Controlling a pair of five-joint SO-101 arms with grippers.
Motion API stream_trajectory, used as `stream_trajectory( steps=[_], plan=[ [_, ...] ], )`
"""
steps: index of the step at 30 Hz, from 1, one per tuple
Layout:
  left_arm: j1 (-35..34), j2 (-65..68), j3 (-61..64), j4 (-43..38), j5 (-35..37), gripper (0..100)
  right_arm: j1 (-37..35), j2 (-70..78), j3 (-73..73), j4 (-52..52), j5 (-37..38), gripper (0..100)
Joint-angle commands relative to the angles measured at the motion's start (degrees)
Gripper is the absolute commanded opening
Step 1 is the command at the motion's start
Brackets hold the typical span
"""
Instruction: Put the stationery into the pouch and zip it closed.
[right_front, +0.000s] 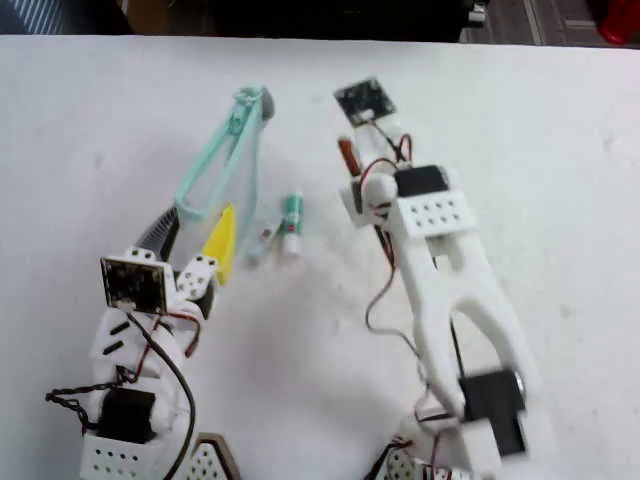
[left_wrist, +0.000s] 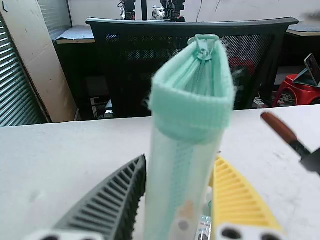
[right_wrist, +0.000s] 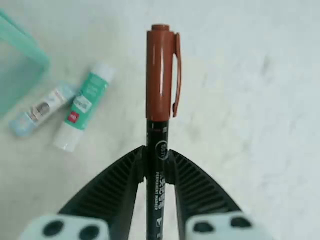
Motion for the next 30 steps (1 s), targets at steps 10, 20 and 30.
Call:
stream_trajectory(
  steps=[10,20,30],
  plan=[
    [3.6,-0.8,-1.6,2.3,0.3,21,-23.1,-30.1,-13.1,-17.8,-0.5,1.7],
    [3.1,-0.8,-1.8,2.5,0.3,21,-27.8,-26.8,-2.8,-35.4,-8.4,1.7],
    [3.1,-0.8,-1.9,2.5,0.3,21,-26.1,-26.2,4.7,-36.4,-11.1,1.7]
  ],
)
